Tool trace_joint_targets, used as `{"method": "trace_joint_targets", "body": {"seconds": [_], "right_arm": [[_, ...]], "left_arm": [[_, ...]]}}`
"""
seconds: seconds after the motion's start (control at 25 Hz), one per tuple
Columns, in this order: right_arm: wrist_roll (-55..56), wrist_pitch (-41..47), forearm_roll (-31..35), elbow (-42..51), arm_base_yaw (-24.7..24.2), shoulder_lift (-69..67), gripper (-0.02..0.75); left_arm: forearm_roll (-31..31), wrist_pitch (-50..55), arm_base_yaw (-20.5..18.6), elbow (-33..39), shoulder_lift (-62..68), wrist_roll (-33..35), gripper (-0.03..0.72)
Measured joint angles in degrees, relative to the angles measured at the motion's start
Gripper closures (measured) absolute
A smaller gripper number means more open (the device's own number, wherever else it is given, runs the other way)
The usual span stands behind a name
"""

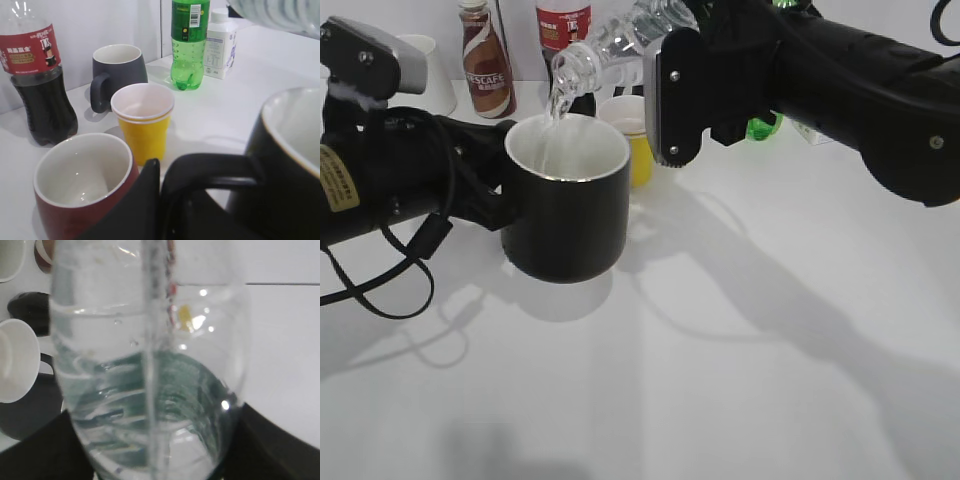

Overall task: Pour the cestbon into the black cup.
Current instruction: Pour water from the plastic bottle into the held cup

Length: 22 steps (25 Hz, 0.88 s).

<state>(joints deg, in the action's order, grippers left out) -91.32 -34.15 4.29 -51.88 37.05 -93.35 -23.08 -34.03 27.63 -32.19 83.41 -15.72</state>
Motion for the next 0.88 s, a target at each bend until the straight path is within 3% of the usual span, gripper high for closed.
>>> {"method": "trace_joint_targets", "body": {"seconds": [0.12,0.28,0.6,0.76,0.88], "right_arm": [[1.4,0.8,0.0,0.0,0.0,0.0,0.28],[11.9,6.7,0.0,0.0,0.0,0.0,0.28],[54.4,11.6,0.4,0.0,-0.1,0.9,0.28],[71.4,12.5,0.4,0.0,-1.5,3.0,0.28],[80.3,14.2,0.7,0.0,-4.0,3.6,0.28]], "left_arm": [[0.0,0.0,0.0,0.0,0.0,0.0,0.652],[1.6,-0.8,0.0,0.0,0.0,0.1,0.652],[3.0,-3.0,-1.0,0.1,0.0,0.1,0.652],[4.7,-7.2,-4.6,0.4,-0.1,0.2,0.652],[5.4,-9.1,-9.8,0.4,-0.3,0.2,0.652]]}}
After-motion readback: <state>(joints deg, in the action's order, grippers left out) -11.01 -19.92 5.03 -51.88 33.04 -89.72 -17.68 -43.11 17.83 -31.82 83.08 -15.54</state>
